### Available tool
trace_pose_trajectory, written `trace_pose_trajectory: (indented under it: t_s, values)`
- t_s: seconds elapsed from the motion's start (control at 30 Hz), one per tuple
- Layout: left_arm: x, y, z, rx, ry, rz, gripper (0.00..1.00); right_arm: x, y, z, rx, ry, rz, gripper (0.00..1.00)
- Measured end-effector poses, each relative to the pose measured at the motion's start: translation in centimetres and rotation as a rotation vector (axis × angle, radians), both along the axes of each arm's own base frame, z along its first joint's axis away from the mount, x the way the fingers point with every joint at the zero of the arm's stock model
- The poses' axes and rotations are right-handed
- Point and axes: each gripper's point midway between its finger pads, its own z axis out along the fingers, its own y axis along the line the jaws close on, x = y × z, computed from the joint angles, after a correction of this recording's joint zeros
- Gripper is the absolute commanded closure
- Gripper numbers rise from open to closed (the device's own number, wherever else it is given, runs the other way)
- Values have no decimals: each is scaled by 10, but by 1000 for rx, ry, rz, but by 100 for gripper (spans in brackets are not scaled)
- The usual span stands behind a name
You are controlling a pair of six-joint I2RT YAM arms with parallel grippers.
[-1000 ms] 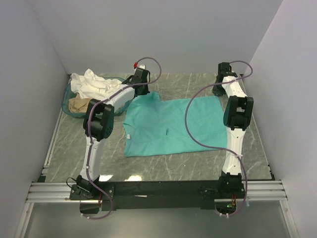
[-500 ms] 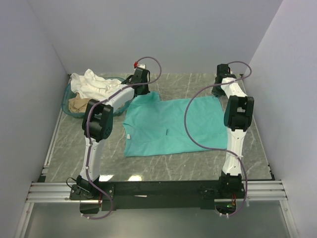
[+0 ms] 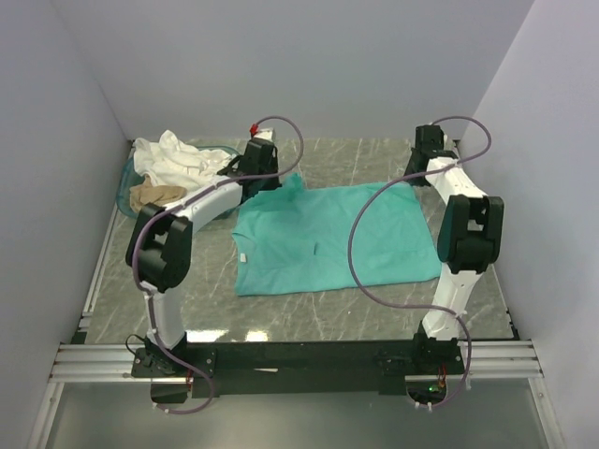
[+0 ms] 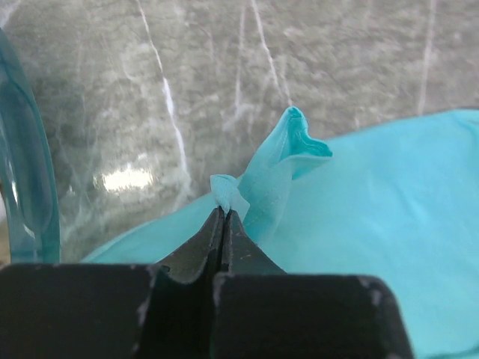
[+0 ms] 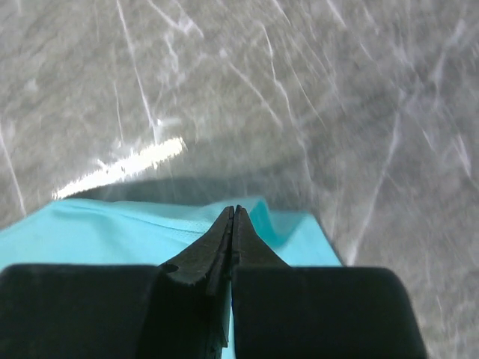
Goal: Fold and stack the t-shirts
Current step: Fold the tshirt
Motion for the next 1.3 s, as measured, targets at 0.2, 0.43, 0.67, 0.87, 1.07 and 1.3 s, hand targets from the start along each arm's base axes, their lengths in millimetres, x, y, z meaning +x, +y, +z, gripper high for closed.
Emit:
trace_pose_trajectory:
  t_s: [0.2, 0.43, 0.67, 0.87, 1.07, 1.3]
  values:
    - [-41, -2, 9, -18, -22, -43, 100, -28, 3, 7, 21, -32, -21, 100]
    - [-90, 5, 18, -45, -35, -59, 100, -58, -3, 19, -2, -47, -69, 100]
    - [-130, 7, 28, -89, -58, -63, 100, -82, -15, 42, -57, -96, -126, 100]
    - [-151, 8, 27, -107, -62, -62, 100, -106, -18, 39, -69, -85, -153, 100]
    - [-162, 14, 22, -119, -55, -38, 100, -124, -19, 34, -75, -71, -164, 100]
    - [-169, 21, 28, -139, -73, -14, 100, -134, -22, 37, -87, -71, -179, 100]
